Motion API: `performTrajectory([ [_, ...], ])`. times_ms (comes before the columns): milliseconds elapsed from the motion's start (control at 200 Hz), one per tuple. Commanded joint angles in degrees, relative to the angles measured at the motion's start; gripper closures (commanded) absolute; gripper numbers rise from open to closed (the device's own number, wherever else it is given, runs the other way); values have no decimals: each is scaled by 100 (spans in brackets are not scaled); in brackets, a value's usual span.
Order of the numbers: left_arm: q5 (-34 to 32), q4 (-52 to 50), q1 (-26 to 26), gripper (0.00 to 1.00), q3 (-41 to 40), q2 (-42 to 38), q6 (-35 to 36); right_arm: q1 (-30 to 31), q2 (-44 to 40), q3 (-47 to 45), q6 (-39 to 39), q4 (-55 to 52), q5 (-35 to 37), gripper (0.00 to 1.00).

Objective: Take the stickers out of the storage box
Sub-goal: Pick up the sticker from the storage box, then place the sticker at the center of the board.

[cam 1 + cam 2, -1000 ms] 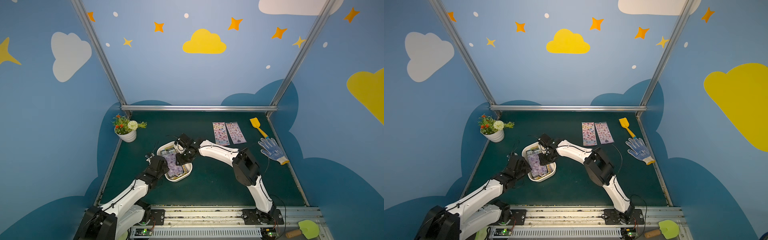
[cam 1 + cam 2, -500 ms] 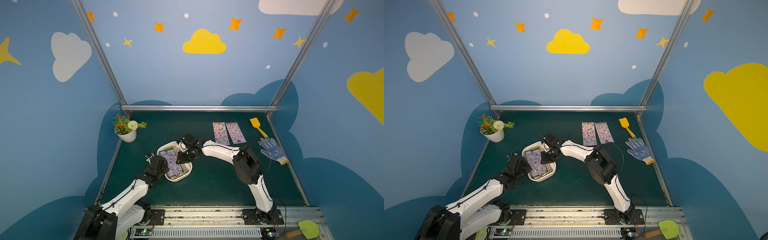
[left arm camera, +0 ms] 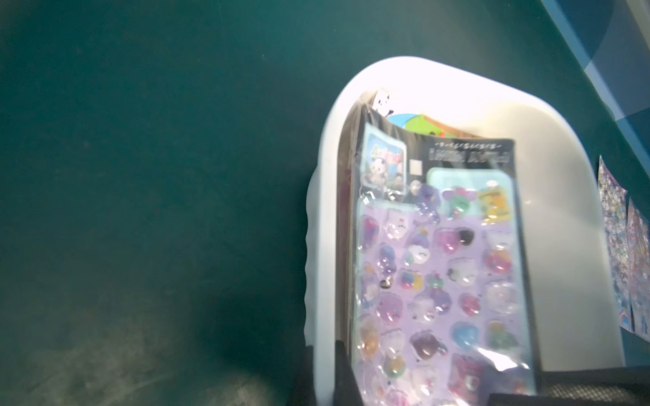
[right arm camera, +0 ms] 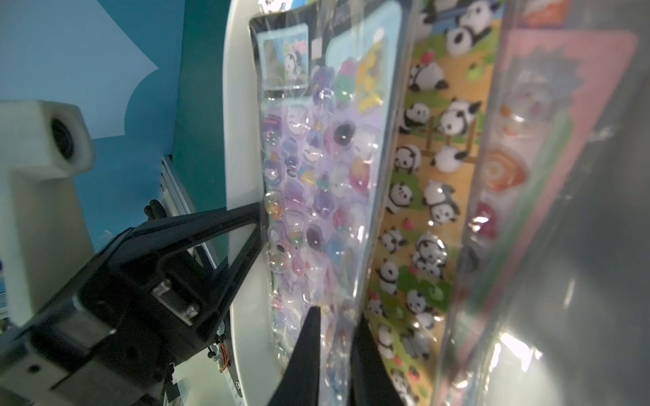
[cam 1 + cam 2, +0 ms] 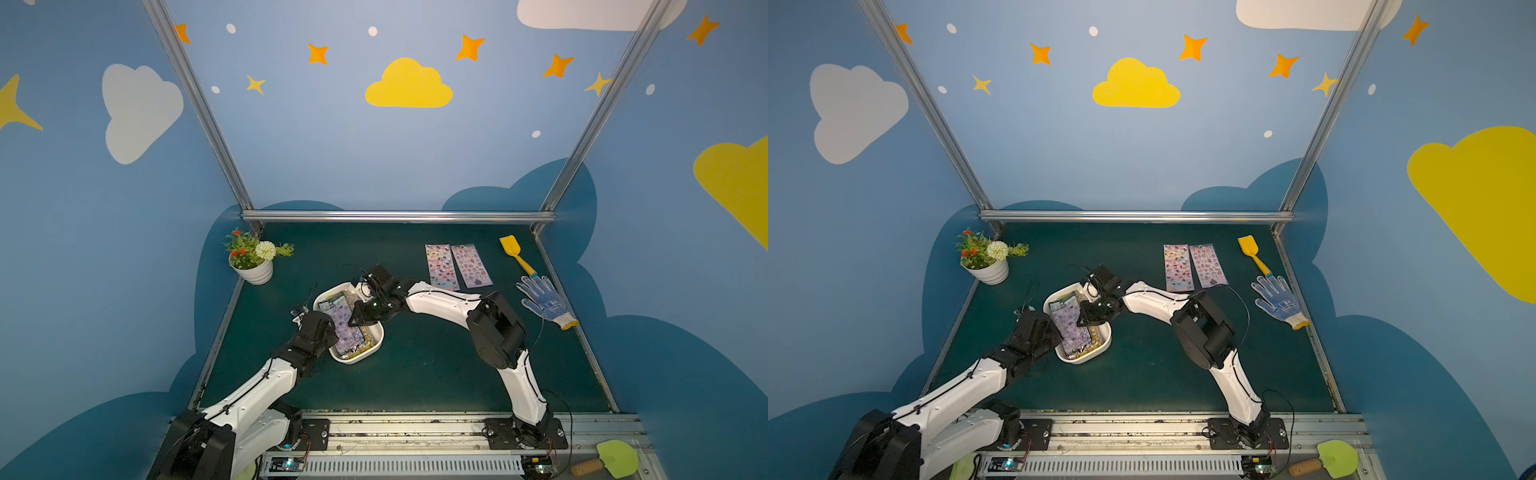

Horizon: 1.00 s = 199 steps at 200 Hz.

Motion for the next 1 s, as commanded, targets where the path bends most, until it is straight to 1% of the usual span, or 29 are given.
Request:
performTrajectory([
  [0,116,113,-24,97,101,20,54,32,-308,-61,13,151,-155,90],
  [150,98,24,-22,97,135,-49,73,-2,-401,-44,-46,22,-86,95],
  [280,98,-105,-22,97,195,-144,82,-38,-552,-52,-104,-87,-47,98],
  [611,36,-533,-21,97,445,-249,217,-239,-1232,-201,-296,-352,39,99],
  [691,91,-618,-25,97,508,-236,261,-390,-1462,-350,-341,-348,26,98],
  [811,346,-601,-28,96,614,-141,366,-686,-1751,-612,-342,-240,-71,98],
  [991,675,-682,-171,96,915,217,548,-1298,-2141,-915,-245,-89,-317,98],
])
